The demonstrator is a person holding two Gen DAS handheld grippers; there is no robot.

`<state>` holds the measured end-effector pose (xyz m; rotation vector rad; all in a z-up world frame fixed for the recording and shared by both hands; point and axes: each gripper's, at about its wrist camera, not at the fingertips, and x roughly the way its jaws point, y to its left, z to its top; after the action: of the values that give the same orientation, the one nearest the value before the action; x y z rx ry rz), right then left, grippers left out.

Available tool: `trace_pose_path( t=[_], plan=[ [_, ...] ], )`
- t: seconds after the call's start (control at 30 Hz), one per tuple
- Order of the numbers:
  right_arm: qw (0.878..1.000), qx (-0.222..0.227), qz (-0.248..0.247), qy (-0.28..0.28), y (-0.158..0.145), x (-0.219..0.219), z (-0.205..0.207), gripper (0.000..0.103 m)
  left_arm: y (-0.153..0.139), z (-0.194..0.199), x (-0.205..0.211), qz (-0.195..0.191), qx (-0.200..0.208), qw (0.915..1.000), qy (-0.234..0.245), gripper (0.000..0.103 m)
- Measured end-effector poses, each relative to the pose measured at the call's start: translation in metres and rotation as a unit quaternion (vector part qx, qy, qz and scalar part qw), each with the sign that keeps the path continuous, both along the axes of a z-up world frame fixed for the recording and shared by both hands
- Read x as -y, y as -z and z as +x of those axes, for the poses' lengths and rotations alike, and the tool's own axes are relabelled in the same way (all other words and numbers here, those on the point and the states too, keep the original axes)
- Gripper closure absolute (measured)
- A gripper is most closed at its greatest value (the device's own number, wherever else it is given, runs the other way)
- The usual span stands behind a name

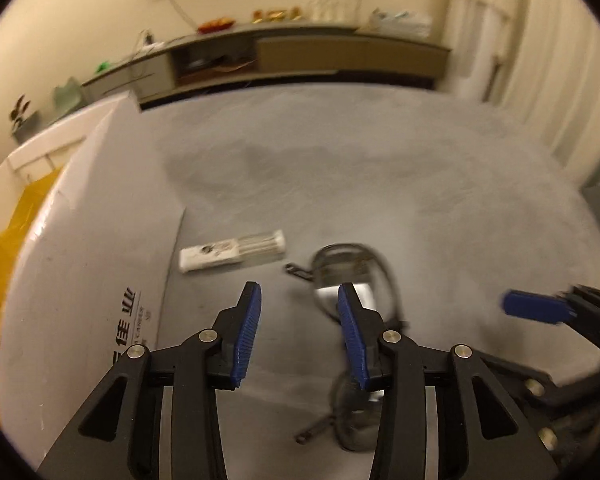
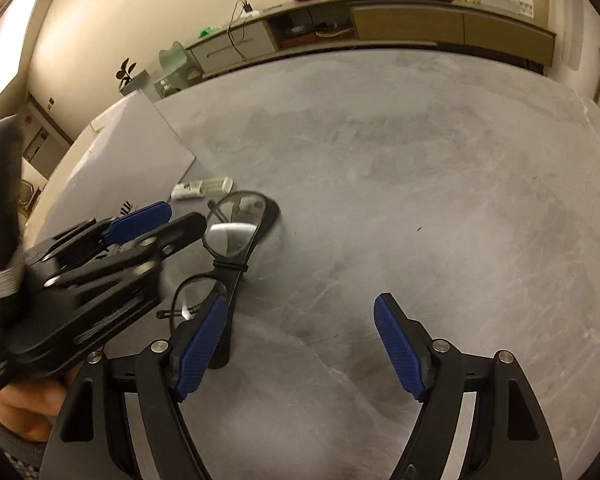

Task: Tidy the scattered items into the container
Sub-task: 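Grasp the black glasses by a temple with the right tool while the left tool grasps the white tube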

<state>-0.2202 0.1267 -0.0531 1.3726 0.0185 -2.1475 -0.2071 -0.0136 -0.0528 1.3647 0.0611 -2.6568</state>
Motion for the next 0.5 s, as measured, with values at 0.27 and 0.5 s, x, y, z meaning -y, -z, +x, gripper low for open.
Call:
trace_pose_path(
  t=[0.27,0.5],
  plan=[
    [1.0,0.001,0.007,-0.01,0.001,0.01,0.003,0.026,0.023,-0.011,0.005,0.001,0.027,0.9996,-0.009,0.06],
    [1.0,0.003,0.01,-0.003,0.006,0.012,0.0,0.026,0.005,-0.017,0.013,0.003,0.001,1.0,-0.007,0.058]
  ],
)
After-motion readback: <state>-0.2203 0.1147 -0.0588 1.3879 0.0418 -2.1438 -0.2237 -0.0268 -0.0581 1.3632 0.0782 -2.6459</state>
